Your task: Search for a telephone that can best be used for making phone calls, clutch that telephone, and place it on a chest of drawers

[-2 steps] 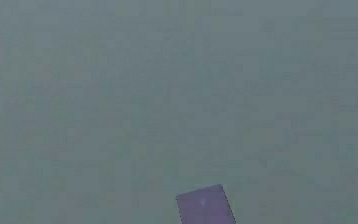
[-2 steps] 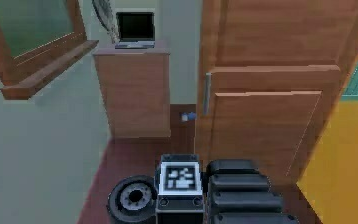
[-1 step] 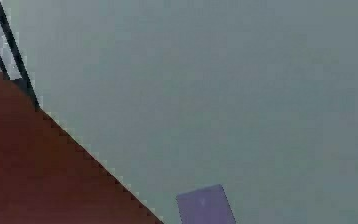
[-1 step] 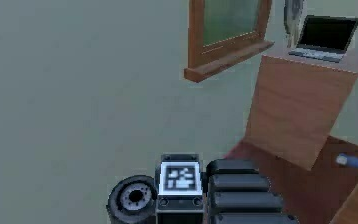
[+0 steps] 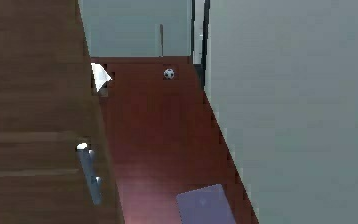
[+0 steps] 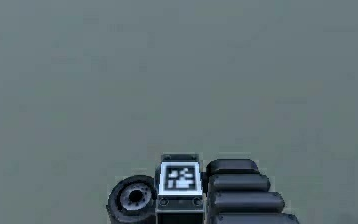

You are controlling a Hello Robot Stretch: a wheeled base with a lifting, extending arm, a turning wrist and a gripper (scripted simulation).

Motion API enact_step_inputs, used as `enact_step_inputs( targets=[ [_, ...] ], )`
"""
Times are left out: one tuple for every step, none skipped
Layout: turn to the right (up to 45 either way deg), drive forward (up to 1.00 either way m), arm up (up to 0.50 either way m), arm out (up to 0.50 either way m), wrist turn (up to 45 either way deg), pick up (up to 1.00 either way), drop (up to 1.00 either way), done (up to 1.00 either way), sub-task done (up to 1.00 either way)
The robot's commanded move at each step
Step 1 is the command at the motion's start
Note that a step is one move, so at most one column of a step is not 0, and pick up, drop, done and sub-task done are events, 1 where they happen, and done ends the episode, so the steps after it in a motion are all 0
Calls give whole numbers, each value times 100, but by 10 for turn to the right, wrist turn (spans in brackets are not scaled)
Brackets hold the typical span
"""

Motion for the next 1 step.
enact_step_inputs(
  targets=[
    [0,40,0,0,0,0,0,0,0]
  ],
)
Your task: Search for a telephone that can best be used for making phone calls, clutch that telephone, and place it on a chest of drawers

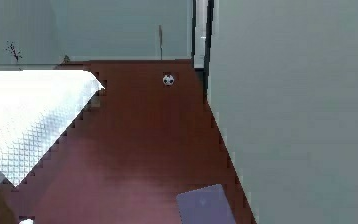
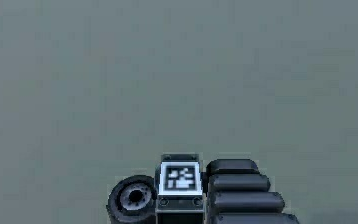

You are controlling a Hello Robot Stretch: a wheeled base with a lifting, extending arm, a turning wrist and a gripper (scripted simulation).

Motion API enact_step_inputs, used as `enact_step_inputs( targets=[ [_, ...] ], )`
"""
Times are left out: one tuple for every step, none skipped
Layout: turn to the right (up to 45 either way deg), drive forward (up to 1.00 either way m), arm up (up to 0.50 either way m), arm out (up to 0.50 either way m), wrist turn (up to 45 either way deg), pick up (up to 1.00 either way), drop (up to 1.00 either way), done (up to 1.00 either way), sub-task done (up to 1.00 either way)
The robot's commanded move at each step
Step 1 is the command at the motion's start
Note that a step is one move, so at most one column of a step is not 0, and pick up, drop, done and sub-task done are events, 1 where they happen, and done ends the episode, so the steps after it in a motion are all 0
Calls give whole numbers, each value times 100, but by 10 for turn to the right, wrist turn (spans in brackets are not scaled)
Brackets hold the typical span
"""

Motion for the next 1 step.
enact_step_inputs(
  targets=[
    [-30,0,0,0,0,0,0,0,0]
  ],
)
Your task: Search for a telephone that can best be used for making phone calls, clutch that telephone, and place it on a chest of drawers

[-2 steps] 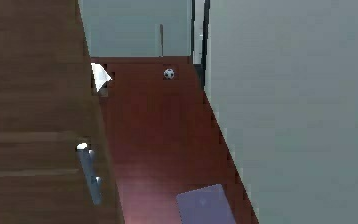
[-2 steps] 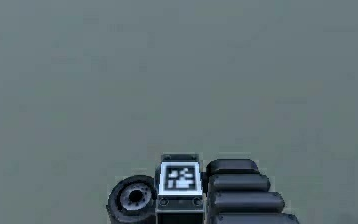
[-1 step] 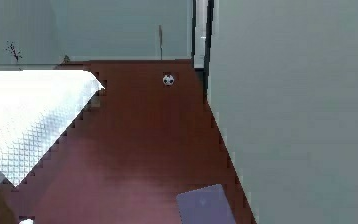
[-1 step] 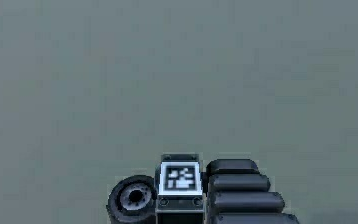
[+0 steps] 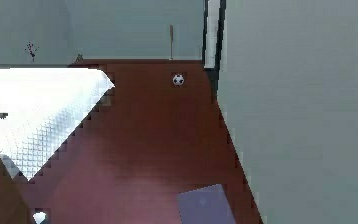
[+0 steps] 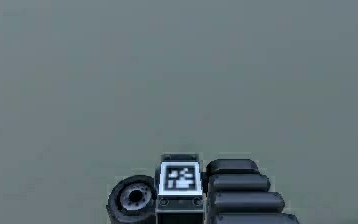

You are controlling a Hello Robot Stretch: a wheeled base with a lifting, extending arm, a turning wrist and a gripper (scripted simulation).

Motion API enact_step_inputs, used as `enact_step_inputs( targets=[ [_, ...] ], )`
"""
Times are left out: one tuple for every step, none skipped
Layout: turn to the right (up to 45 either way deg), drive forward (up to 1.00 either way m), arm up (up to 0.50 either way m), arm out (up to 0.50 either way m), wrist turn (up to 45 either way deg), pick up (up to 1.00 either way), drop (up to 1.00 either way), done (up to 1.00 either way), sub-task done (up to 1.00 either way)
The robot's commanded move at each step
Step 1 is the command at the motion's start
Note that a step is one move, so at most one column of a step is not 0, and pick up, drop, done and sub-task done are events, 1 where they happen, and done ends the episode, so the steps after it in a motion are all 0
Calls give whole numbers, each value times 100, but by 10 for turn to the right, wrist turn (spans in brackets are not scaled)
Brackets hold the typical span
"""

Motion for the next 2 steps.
enact_step_inputs(
  targets=[
    [450,0,0,0,0,0,0,0,0],
    [150,0,0,0,0,0,0,0,0]
  ],
)
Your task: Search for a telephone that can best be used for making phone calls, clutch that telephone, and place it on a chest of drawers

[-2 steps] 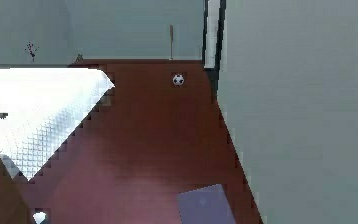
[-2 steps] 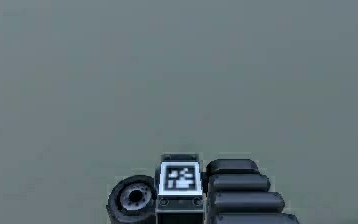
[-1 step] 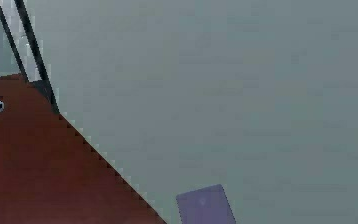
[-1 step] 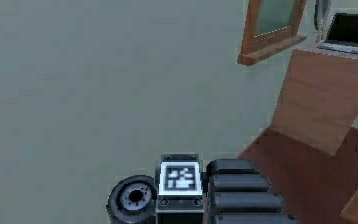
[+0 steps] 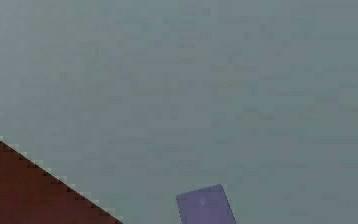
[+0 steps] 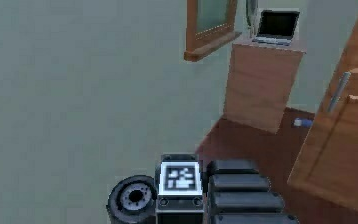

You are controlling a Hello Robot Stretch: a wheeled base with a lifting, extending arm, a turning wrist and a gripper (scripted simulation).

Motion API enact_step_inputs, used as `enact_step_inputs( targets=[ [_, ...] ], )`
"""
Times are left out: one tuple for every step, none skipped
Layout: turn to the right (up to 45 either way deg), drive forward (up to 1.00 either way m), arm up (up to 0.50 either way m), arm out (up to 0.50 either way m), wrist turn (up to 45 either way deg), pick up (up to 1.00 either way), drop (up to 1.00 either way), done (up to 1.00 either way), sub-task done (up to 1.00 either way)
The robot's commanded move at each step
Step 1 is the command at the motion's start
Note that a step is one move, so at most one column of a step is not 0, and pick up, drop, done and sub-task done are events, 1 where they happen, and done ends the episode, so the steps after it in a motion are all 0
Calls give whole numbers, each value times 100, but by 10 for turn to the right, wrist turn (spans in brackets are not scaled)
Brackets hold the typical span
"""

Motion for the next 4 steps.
enact_step_inputs(
  targets=[
    [0,10,0,0,0,0,0,0,0],
    [-300,0,0,0,0,0,0,0,0],
    [0,45,0,0,0,0,0,0,0],
    [-450,0,0,0,0,0,0,0,0]
  ],
)
